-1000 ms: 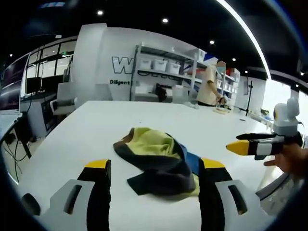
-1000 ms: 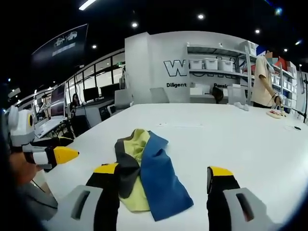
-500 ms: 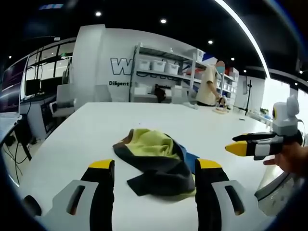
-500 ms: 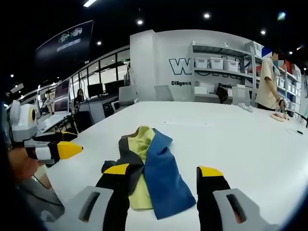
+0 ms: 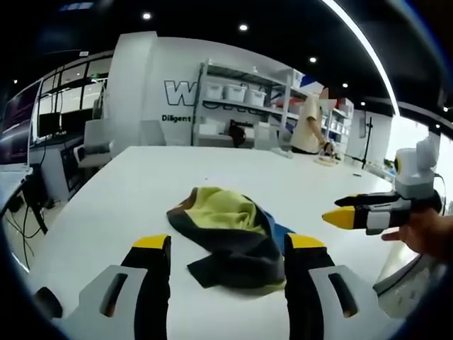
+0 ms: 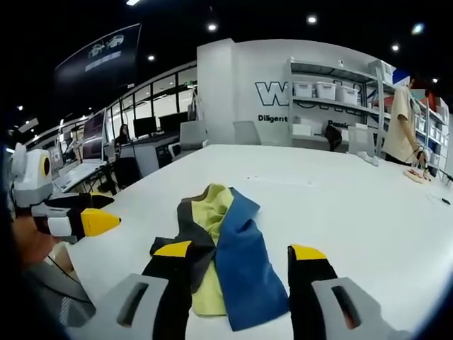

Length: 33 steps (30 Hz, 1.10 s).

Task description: Fold the garment on the visible template until the final outline fits inside the template.

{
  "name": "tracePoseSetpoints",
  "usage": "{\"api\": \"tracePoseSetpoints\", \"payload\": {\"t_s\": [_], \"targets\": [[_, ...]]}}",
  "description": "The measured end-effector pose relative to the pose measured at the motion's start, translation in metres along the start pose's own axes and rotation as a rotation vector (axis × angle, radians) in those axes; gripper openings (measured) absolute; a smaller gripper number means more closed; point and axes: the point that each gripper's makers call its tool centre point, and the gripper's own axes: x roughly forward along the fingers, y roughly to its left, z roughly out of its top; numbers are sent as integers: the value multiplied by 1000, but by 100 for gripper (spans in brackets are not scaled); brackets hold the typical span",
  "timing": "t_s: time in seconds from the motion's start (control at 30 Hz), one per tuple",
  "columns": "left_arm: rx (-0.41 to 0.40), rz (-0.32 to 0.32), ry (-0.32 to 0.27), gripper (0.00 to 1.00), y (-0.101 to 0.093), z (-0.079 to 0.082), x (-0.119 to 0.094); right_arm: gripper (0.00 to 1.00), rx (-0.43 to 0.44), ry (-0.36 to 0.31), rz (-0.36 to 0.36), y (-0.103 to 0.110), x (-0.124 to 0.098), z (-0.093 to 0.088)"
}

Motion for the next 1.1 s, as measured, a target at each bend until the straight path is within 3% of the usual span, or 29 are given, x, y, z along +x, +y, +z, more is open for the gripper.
{"api": "tracePoseSetpoints", "payload": {"t_s": [0.2,0.63,1.1], "targets": [[-16,11,14,58,4,0,10,52,-16,6,8,-1,11,5],[-50,59,56,55,23,-4,41,50,-83,2,44,-3,55,33],[-100,113,121,51,44,-14,83,47,-145,14,60,-14,118,66]]}}
